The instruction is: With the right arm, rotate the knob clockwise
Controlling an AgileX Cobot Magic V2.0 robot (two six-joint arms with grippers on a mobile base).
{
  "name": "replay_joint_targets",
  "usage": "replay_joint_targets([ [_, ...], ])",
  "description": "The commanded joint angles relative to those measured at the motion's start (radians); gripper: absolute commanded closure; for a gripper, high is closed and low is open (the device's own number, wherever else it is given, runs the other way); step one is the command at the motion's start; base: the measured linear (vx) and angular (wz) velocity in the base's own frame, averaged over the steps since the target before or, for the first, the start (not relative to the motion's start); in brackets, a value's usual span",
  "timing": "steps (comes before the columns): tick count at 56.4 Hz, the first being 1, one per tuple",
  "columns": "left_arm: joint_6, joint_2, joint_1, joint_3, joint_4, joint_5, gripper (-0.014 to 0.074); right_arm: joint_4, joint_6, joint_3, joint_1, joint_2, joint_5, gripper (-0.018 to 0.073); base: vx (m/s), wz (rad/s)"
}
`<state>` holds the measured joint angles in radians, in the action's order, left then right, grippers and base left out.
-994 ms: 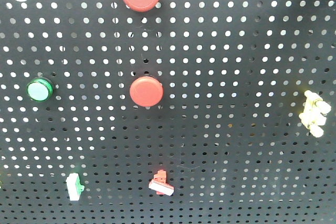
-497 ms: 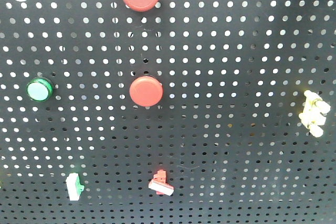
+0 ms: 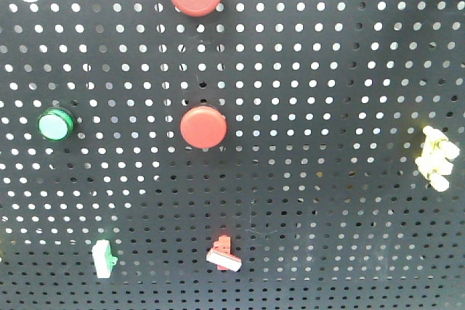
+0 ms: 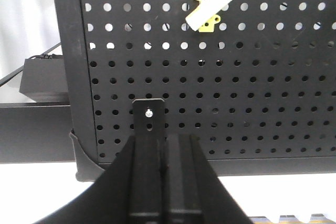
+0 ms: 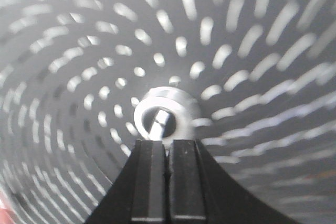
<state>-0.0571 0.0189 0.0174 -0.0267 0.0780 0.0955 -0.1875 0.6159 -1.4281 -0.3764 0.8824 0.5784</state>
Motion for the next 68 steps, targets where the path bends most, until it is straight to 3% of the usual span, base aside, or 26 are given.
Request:
replay_joint_targets([
  [1, 0.005, 0.009, 0.006, -0.011, 0.003, -0.086, 0.0603, -0.024, -0.206, 0.015, -0.001, -0.075, -0.06, 0.0568, 0.0, 0.0],
  [27, 0.005, 0.009, 0.006, -0.011, 0.003, -0.086, 0.0603, -0.035, -0.583, 0.589, -0.001, -0.574, -0.107, 0.0568, 0.0, 0.0],
  [33, 0.005, 0.009, 0.006, -0.011, 0.003, -0.086, 0.0603, -0.035, -0.594, 0.712, -0.001, -0.63, -0.169, 0.0568, 0.0, 0.0],
  [46, 0.005, 0.009, 0.006, -0.011, 0.003, -0.086, 0.0603, -0.032, -0.595, 0.919, -0.001, -0.63, -0.464, 0.0567, 0.0, 0.0],
  [68, 0.005, 0.009, 0.006, -0.011, 0.003, -0.086, 0.0603, -0.032, -0.595, 1.031, -0.001, -0.63, -0.464, 0.0567, 0.0, 0.0],
])
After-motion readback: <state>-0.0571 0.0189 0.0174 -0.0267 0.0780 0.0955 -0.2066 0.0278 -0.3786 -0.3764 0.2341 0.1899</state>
